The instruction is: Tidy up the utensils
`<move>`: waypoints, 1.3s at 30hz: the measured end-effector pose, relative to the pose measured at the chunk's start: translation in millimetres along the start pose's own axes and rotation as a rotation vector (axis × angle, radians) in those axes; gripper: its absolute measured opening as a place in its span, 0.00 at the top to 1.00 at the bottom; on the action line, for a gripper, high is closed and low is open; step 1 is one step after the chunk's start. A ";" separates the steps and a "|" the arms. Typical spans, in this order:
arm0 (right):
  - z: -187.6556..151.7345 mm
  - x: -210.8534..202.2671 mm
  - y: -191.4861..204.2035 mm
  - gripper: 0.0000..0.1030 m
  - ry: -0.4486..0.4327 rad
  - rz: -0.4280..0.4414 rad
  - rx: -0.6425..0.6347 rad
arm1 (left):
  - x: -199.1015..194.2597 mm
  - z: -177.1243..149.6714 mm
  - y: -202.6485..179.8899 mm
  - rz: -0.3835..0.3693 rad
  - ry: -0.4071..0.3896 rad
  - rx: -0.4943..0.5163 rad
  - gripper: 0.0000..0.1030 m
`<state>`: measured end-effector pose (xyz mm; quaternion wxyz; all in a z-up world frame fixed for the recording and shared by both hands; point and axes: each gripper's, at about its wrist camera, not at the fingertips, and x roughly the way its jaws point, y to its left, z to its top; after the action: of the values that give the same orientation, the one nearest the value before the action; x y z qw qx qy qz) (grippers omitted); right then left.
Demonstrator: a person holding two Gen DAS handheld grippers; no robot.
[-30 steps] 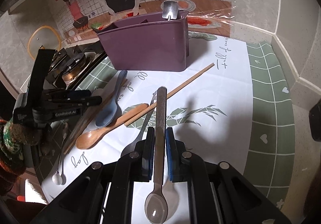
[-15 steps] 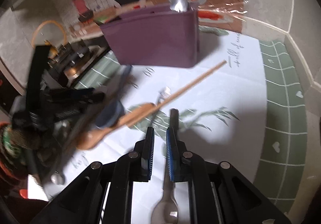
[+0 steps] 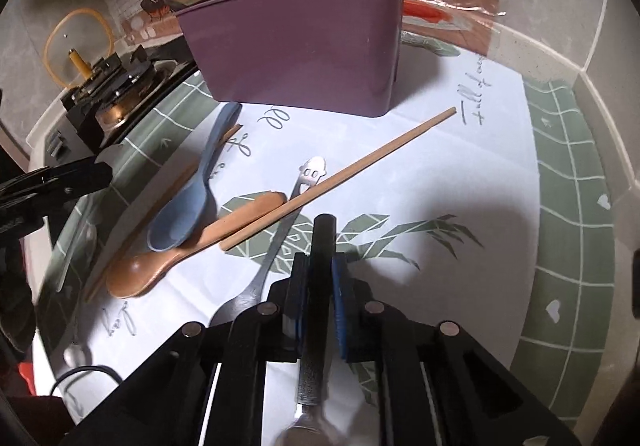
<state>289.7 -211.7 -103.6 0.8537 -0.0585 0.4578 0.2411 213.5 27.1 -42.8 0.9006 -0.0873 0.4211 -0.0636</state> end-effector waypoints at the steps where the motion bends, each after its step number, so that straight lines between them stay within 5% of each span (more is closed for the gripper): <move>1: -0.4 -4.4 -0.8 0.89 -0.017 0.002 0.009 | -4.1 0.6 -1.6 -0.005 -0.008 -0.001 0.66; 16: 2.0 -71.0 -6.4 0.98 -0.254 0.067 0.081 | -21.1 15.6 -21.0 -0.023 -0.079 0.021 0.66; 21: -0.4 -59.9 -7.5 0.94 -0.164 0.075 0.040 | -17.5 15.0 -20.0 -0.021 -0.063 0.022 0.66; 23: -6.8 -51.6 -6.9 0.83 -0.095 0.070 0.017 | -16.0 13.2 -18.1 -0.024 -0.056 0.018 0.66; 32: -28.3 -15.7 6.7 0.82 0.031 0.039 0.015 | -4.2 2.9 -3.6 -0.028 -0.011 -0.034 0.66; 39: -14.2 -1.5 5.9 0.89 -0.009 0.030 -0.001 | -19.4 -0.6 6.0 -0.009 -0.056 -0.063 0.66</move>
<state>275.6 -211.7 -109.8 0.8521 -0.0512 0.4544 0.2545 200.9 36.6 -30.0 0.9084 -0.1191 0.3973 -0.0520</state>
